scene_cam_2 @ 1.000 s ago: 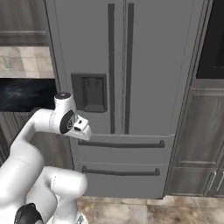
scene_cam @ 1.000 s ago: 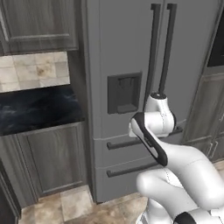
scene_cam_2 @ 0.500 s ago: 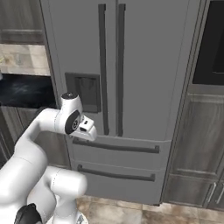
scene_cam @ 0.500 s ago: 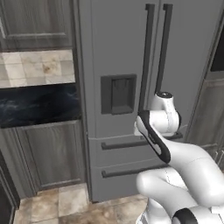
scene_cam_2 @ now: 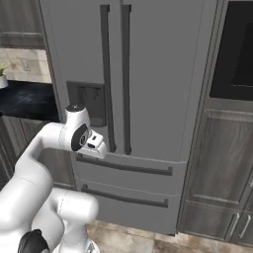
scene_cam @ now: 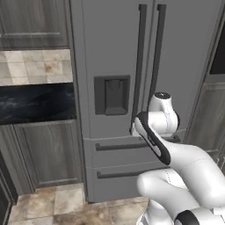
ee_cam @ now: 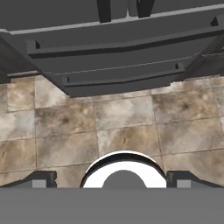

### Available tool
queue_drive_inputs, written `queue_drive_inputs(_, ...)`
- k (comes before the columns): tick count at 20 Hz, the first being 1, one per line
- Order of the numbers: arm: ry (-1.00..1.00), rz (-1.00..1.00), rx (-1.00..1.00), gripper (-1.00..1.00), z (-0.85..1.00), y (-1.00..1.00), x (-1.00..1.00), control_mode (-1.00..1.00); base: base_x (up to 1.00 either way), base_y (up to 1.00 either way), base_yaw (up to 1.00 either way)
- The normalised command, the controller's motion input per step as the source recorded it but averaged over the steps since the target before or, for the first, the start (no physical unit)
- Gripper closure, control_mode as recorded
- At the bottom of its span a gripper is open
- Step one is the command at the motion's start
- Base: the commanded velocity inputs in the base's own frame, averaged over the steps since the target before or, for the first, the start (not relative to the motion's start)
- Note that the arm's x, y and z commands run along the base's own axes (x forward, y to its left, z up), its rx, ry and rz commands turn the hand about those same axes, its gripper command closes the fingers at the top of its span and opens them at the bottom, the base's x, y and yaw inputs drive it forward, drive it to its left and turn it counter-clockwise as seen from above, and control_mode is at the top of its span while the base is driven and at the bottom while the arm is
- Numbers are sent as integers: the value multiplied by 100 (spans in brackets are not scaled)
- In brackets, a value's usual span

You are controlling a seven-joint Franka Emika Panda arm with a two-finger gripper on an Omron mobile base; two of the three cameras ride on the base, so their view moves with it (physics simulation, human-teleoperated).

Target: Place one of the steaks on the plate and the other in the bowl. Then place the bowl in the fridge.

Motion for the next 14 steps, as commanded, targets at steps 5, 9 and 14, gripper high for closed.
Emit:
queue_drive_inputs(5,0,0,0,-100,0,0,0,100,43,-23,-6)
queue_drive_inputs(9,0,0,0,-100,0,0,0,100,34,-42,-8)
queue_drive_inputs(14,0,0,0,-100,0,0,0,100,0,0,0)
